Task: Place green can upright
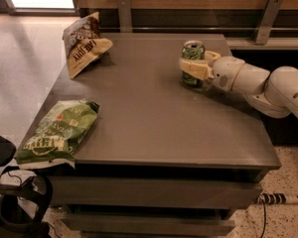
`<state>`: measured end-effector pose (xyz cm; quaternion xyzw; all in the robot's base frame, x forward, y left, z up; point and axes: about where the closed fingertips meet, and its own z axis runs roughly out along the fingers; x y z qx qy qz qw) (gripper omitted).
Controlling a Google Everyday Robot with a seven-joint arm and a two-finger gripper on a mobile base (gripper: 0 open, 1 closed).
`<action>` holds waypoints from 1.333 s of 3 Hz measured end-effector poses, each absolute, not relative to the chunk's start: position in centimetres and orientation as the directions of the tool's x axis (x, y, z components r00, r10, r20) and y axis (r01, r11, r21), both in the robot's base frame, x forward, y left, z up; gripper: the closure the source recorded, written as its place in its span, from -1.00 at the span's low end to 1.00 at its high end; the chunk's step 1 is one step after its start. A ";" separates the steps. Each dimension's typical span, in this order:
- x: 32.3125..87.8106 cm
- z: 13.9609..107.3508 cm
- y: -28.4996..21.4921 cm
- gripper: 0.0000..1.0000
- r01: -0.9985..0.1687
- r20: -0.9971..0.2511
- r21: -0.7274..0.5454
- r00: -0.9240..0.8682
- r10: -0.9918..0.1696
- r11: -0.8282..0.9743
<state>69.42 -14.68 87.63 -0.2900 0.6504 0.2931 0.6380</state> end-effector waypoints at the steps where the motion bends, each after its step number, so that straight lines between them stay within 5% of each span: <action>1: 69.1 86.7 -15.5 1.00 -0.723 -0.998 0.003 -0.049 -0.047 0.691; 4: 69.1 87.0 -15.4 -0.23 -0.723 -0.998 0.003 -0.049 -0.047 0.691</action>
Offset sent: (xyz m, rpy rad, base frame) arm -0.0035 -0.0078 -0.0091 -0.0451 0.0302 -0.0415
